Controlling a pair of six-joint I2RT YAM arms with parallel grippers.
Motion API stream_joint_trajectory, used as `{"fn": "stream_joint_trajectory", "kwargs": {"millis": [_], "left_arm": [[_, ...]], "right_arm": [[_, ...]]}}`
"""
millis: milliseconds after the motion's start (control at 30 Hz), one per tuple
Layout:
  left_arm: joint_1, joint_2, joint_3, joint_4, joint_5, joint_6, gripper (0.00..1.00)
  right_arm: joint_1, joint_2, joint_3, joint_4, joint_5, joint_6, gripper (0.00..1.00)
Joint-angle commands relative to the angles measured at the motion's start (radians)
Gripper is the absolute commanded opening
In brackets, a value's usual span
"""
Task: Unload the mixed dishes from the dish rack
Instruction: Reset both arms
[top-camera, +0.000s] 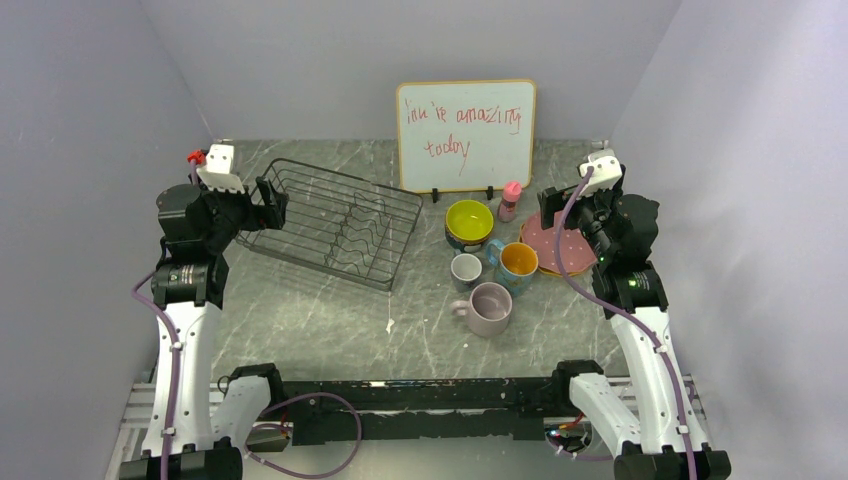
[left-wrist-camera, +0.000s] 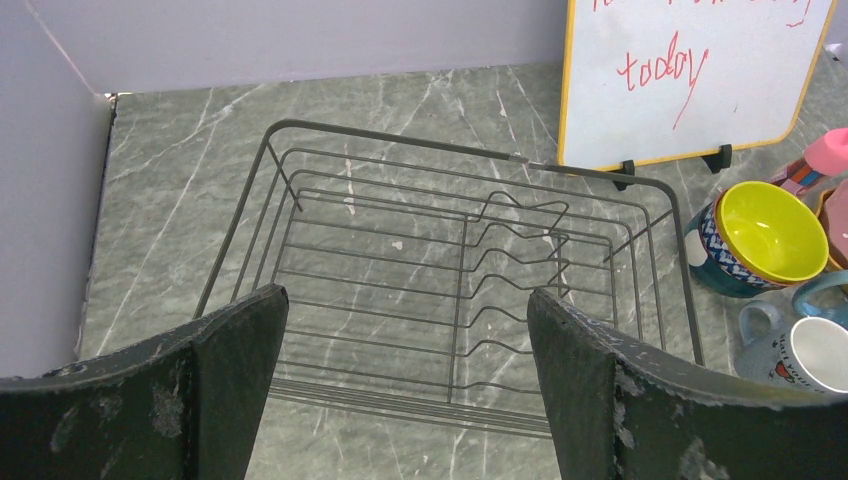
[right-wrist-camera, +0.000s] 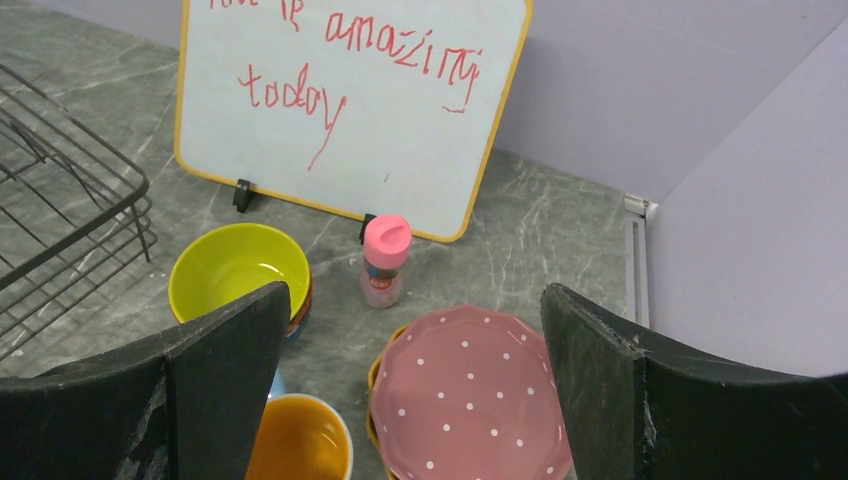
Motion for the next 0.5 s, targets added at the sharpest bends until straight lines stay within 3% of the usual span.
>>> {"fn": "stream_joint_trajectory", "kwargs": {"millis": [0,467], "left_arm": [[0.007,-0.002,0.024,0.022,0.014,-0.007,0.95],[0.007,0.0,0.024,0.024,0.016,-0.015,0.95]], "right_arm": [[-0.004,-0.007,0.005,0.018,-0.022,-0.01,0.99],[-0.004,-0.002,0.003,0.017,-0.033,-0.01,0.99]]}}
